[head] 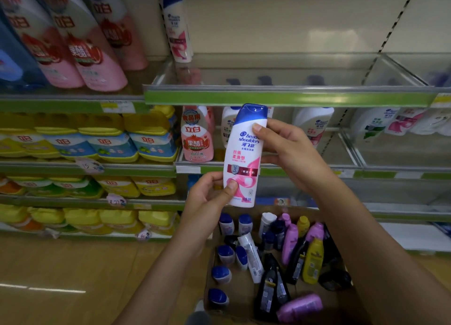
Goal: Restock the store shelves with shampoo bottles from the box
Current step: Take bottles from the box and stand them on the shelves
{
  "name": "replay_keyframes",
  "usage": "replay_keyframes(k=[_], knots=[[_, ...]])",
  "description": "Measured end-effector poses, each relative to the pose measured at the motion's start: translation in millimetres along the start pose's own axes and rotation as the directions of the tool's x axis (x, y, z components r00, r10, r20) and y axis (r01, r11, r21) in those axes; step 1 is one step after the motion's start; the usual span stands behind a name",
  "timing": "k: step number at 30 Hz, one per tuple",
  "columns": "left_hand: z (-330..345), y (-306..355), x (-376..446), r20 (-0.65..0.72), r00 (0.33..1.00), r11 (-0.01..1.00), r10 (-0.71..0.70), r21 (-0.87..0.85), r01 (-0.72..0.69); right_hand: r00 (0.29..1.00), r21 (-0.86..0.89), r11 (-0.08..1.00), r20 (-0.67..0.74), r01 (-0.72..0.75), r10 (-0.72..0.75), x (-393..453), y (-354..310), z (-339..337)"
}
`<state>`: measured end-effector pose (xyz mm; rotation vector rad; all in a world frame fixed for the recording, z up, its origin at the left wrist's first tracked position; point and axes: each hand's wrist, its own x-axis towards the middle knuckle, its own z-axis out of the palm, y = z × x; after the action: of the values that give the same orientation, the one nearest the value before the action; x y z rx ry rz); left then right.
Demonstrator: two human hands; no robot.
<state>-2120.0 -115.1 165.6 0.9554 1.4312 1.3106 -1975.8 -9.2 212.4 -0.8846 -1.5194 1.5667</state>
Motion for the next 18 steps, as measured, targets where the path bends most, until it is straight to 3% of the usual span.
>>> replay_keyframes(k=[18], knots=[[-97, 78, 111, 0.012, 0.992, 0.991, 0.127, 0.04, -0.128, 0.984, -0.034, 0.991, -0.113, 0.133, -0.136, 130, -48, 80]])
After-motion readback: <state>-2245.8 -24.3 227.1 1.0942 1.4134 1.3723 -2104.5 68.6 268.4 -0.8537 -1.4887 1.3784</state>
